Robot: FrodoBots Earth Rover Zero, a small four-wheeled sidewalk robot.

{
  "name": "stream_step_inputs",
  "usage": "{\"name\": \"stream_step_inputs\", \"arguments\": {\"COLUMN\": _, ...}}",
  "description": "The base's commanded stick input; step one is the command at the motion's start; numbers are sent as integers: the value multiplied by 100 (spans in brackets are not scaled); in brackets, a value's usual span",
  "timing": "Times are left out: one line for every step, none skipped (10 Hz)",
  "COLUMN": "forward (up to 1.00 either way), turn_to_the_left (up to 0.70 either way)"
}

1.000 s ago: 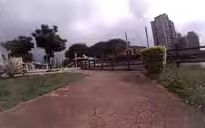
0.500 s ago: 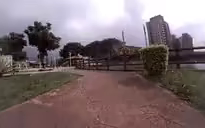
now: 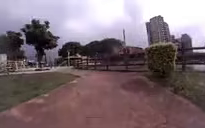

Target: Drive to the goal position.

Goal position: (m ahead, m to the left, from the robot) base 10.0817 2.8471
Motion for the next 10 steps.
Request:
{"name": "stream_step_inputs", "arguments": {"forward": 100, "turn_to_the_left": 0}}
{"name": "stream_step_inputs", "arguments": {"forward": 100, "turn_to_the_left": 0}}
{"name": "stream_step_inputs", "arguments": {"forward": 100, "turn_to_the_left": 0}}
{"name": "stream_step_inputs", "arguments": {"forward": 100, "turn_to_the_left": 0}}
{"name": "stream_step_inputs", "arguments": {"forward": 100, "turn_to_the_left": 0}}
{"name": "stream_step_inputs", "arguments": {"forward": 100, "turn_to_the_left": 0}}
{"name": "stream_step_inputs", "arguments": {"forward": 100, "turn_to_the_left": 0}}
{"name": "stream_step_inputs", "arguments": {"forward": 100, "turn_to_the_left": 0}}
{"name": "stream_step_inputs", "arguments": {"forward": 100, "turn_to_the_left": 0}}
{"name": "stream_step_inputs", "arguments": {"forward": 100, "turn_to_the_left": 0}}
